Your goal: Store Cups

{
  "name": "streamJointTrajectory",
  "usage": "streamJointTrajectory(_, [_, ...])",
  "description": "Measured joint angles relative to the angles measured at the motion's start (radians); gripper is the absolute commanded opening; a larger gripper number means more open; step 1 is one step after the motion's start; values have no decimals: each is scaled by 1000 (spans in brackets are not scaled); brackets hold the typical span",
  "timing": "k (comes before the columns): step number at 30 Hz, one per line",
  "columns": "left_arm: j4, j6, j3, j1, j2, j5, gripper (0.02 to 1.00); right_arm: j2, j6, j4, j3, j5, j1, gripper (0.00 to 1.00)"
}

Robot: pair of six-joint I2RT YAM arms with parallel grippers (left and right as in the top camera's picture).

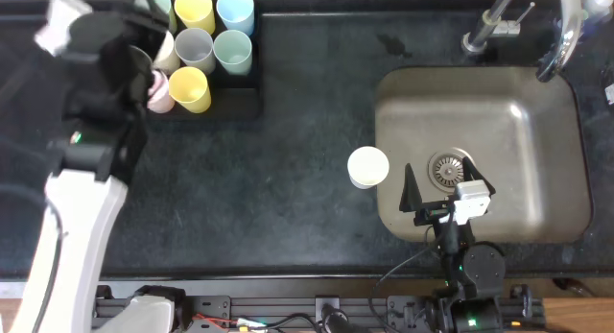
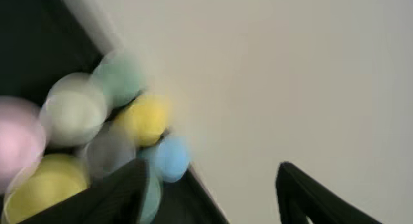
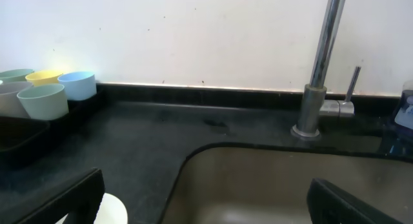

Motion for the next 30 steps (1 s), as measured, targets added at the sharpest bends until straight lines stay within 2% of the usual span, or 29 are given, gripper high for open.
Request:
streamJointTrajectory(2, [58, 211, -3, 0, -69, 43, 798, 0, 0, 0, 0, 0, 0, 998])
streamJointTrajectory(5, [94, 443, -42, 0, -181, 81, 831, 0, 0, 0, 0, 0, 0, 998])
streamJointTrajectory(10, [223, 665, -254, 12, -396, 113, 897, 0, 0, 0, 0, 0, 0, 998])
streamJointTrajectory(19, [525, 771, -792, 48, -735, 204, 998, 0, 0, 1, 0, 0, 0, 996])
streamJointTrajectory(24, [541, 775, -974, 48, -871, 237, 1000, 0, 0, 0, 0, 0, 0, 998])
streamJointTrajectory(30, [544, 775, -1070, 61, -999, 251, 1000, 0, 0, 0, 0, 0, 0, 998])
